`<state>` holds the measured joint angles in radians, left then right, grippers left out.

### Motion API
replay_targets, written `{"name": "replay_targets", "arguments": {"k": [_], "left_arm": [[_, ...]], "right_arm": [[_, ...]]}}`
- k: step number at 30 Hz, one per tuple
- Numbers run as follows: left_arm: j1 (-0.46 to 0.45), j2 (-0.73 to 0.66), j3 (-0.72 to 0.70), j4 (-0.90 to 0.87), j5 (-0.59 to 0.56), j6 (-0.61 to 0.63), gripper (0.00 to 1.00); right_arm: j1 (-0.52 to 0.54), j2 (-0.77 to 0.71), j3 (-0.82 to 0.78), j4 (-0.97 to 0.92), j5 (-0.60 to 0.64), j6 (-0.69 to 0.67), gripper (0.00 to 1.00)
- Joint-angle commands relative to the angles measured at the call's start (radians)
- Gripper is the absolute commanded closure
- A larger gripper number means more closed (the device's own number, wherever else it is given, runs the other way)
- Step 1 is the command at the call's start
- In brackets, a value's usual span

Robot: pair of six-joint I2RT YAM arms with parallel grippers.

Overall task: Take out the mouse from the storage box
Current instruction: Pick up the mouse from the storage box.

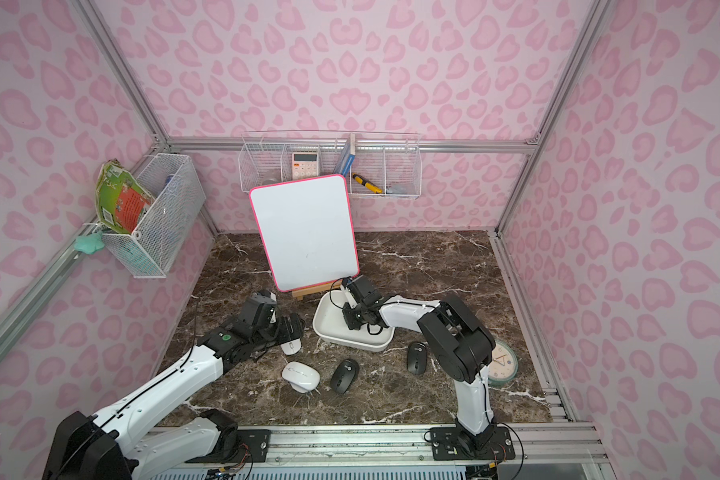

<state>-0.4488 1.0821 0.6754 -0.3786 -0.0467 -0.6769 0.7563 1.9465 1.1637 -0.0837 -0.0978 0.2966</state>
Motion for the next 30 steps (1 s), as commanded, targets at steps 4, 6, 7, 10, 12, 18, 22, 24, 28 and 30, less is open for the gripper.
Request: {"name": "replay_targets", "arguments": {"k": [4, 6, 7, 10, 12, 18, 22, 24, 28, 30], "left_arm": [[0.001, -0.016, -0.001, -0.007, -0.013, 0.005, 0.01], [0.001, -0.027, 0.004, -0.025, -0.016, 0.011, 0.01], [0.001, -0.036, 0.004, -0.028, -0.018, 0.014, 0.01], [0.001, -0.064, -0.008, -0.024, -0.031, 0.015, 0.01], [0.001, -0.08, -0.017, -0.019, -0.039, 0.012, 0.01], [0.001, -0.13, -0.043, -0.017, -0.064, 0.014, 0.01], [0.001, -0.172, -0.061, -0.03, -0.078, 0.025, 0.01], [0.001, -0.194, -0.069, -0.037, -0.083, 0.03, 0.01], [0.001, -0.232, -0.097, -0.033, -0.09, 0.034, 0.01], [0.001, -0.248, -0.109, -0.031, -0.097, 0.036, 0.01]], "right_arm": [[0.012, -0.038, 0.004, -0.052, 0.053, 0.012, 0.77], [0.012, -0.06, 0.003, -0.066, 0.067, 0.015, 0.78], [0.012, -0.072, 0.0, -0.074, 0.074, 0.016, 0.79], [0.013, -0.127, -0.009, -0.098, 0.092, 0.018, 0.8], [0.013, -0.17, -0.024, -0.117, 0.107, 0.025, 0.8], [0.022, -0.307, -0.058, -0.211, 0.176, 0.048, 0.81], [0.037, -0.376, -0.07, -0.288, 0.23, 0.073, 0.81], [0.055, -0.413, -0.083, -0.328, 0.267, 0.094, 0.82], [0.099, -0.481, -0.116, -0.39, 0.314, 0.149, 0.82], [0.125, -0.512, -0.126, -0.432, 0.342, 0.184, 0.82]]}}
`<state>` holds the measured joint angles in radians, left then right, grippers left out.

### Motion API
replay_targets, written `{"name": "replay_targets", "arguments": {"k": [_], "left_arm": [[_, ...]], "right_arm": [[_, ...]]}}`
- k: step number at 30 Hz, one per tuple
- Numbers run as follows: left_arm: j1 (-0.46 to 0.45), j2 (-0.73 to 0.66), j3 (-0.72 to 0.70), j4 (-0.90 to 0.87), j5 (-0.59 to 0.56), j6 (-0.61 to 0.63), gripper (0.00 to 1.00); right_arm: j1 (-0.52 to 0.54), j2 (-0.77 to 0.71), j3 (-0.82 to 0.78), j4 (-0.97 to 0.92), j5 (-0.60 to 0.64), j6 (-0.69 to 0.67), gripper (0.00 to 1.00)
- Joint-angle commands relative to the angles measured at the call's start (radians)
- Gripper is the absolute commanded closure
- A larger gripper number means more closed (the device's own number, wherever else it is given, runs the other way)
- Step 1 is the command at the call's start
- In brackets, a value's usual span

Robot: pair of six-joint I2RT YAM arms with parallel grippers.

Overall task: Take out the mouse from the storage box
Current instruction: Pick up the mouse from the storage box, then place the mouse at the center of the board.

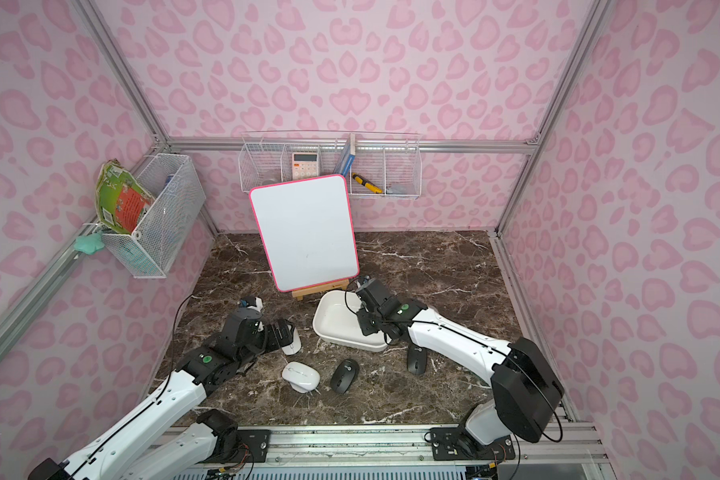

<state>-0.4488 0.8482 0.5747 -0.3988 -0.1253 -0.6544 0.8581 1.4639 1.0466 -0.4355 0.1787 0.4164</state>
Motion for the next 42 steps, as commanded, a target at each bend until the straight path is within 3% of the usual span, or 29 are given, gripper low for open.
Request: {"name": "replay_targets", "arguments": {"k": [1, 12, 20, 42], "left_arm": [[0.001, -0.02, -0.013, -0.013, -0.022, 0.015, 0.01], [0.001, -0.082, -0.024, -0.025, -0.029, 0.02, 0.01], [0.002, -0.112, -0.023, -0.047, -0.036, 0.013, 0.01], [0.001, -0.152, -0.026, -0.078, -0.053, 0.006, 0.01]], "right_arm": [[0.035, -0.041, -0.012, -0.104, 0.072, 0.083, 0.82], [0.263, -0.184, -0.064, -0.369, 0.194, 0.391, 0.84], [0.417, -0.218, -0.14, -0.477, 0.215, 0.618, 0.85], [0.49, -0.002, -0.196, -0.461, 0.283, 0.742, 0.87]]}}
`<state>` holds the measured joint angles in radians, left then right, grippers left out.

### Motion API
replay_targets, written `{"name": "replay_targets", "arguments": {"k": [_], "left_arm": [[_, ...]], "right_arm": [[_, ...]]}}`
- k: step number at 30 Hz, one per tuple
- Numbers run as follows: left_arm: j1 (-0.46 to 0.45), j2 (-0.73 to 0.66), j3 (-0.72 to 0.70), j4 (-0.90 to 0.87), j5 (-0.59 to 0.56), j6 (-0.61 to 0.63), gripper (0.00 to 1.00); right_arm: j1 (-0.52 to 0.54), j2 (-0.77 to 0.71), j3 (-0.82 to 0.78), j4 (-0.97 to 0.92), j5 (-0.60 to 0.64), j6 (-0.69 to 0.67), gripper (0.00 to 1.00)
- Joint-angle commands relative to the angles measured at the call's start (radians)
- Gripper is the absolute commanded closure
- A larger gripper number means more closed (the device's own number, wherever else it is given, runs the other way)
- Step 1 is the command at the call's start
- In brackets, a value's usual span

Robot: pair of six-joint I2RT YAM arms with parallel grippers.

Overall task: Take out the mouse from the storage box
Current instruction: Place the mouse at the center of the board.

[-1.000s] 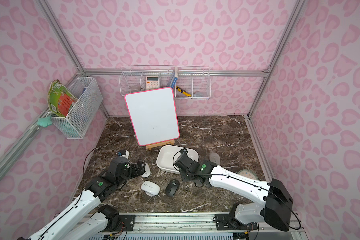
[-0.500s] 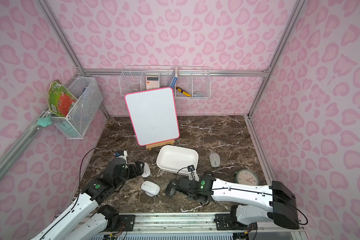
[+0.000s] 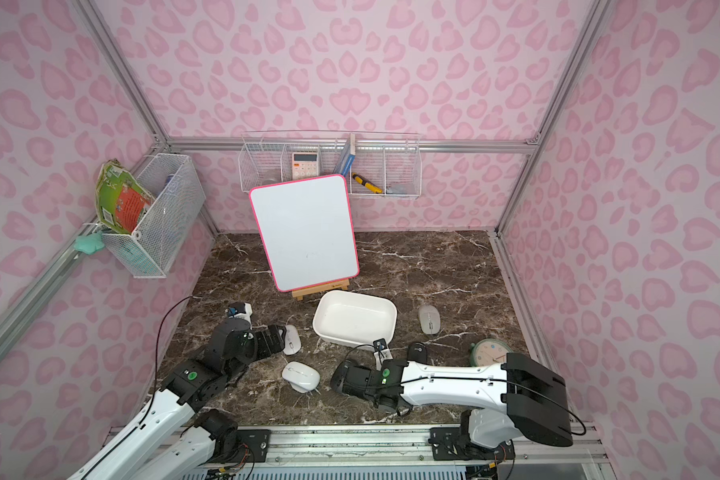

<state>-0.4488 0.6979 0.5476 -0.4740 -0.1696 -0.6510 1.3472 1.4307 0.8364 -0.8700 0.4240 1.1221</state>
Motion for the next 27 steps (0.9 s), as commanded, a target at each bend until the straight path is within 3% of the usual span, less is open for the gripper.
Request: {"name": "replay_targets", "arguments": {"k": [1, 6, 10, 21, 23, 27], "left_arm": [[0.001, -0.003, -0.001, -0.002, -0.01, 0.001, 0.01], [0.001, -0.005, -0.003, -0.002, -0.015, 0.001, 0.01], [0.001, -0.003, -0.003, -0.003, -0.016, 0.002, 0.01], [0.001, 0.002, -0.003, -0.004, -0.018, 0.004, 0.01], [0.001, 0.001, -0.004, -0.004, -0.019, 0.005, 0.01], [0.001, 0.002, -0.005, -0.003, -0.021, 0.005, 0.01]], "right_arm": [[0.0, 0.054, 0.023, -0.038, 0.046, 0.043, 0.87], [0.001, 0.193, 0.084, -0.121, 0.092, 0.064, 0.86], [0.0, 0.224, 0.091, -0.109, 0.103, 0.062, 0.85], [-0.009, 0.312, 0.116, -0.113, 0.133, 0.055, 0.71], [-0.007, 0.318, 0.123, -0.109, 0.135, 0.047, 0.64], [-0.002, 0.319, 0.136, -0.101, 0.135, 0.029, 0.41]]}}
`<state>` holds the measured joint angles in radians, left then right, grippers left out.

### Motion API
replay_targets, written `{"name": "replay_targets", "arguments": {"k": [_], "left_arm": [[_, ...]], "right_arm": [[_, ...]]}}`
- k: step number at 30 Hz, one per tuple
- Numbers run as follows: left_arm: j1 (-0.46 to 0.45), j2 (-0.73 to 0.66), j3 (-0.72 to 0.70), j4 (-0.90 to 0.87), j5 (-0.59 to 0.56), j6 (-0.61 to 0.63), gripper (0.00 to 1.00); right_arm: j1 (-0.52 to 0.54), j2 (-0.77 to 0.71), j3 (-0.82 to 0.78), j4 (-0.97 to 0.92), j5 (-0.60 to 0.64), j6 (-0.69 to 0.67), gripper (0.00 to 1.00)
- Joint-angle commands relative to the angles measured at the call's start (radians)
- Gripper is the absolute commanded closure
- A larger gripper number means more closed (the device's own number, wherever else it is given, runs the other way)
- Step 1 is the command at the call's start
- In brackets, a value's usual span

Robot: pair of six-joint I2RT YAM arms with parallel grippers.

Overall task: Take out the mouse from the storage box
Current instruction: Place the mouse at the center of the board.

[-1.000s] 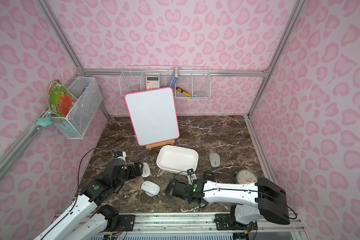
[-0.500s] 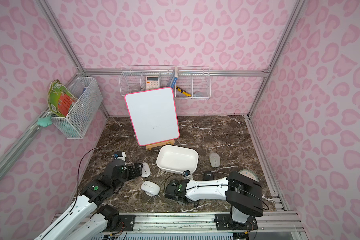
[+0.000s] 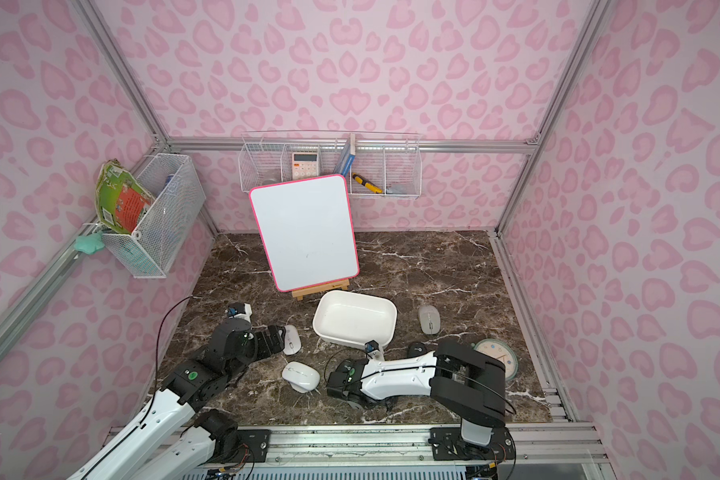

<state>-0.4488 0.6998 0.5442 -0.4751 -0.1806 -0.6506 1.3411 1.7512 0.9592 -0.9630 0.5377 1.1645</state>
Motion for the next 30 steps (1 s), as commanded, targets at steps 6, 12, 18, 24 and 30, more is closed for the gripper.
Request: {"name": "replay_targets", "arguments": {"k": [6, 12, 18, 24, 30], "left_arm": [[0.001, 0.0, -0.002, -0.002, -0.014, 0.005, 0.01], [0.002, 0.005, -0.002, 0.002, -0.017, 0.003, 0.01], [0.001, 0.008, -0.002, 0.003, -0.023, 0.006, 0.01], [0.001, 0.0, 0.009, -0.002, -0.016, 0.003, 0.01], [0.001, -0.045, 0.028, -0.015, 0.018, -0.015, 0.01]], "right_arm": [[0.017, -0.017, 0.03, 0.022, 0.009, -0.041, 0.26], [0.036, -0.057, 0.038, 0.069, -0.009, -0.081, 0.14], [0.048, -0.126, 0.031, 0.115, -0.021, -0.109, 0.05], [0.022, -0.26, -0.019, 0.1, 0.035, -0.156, 0.03], [-0.063, -0.527, -0.055, 0.124, 0.102, -0.231, 0.03]]}}
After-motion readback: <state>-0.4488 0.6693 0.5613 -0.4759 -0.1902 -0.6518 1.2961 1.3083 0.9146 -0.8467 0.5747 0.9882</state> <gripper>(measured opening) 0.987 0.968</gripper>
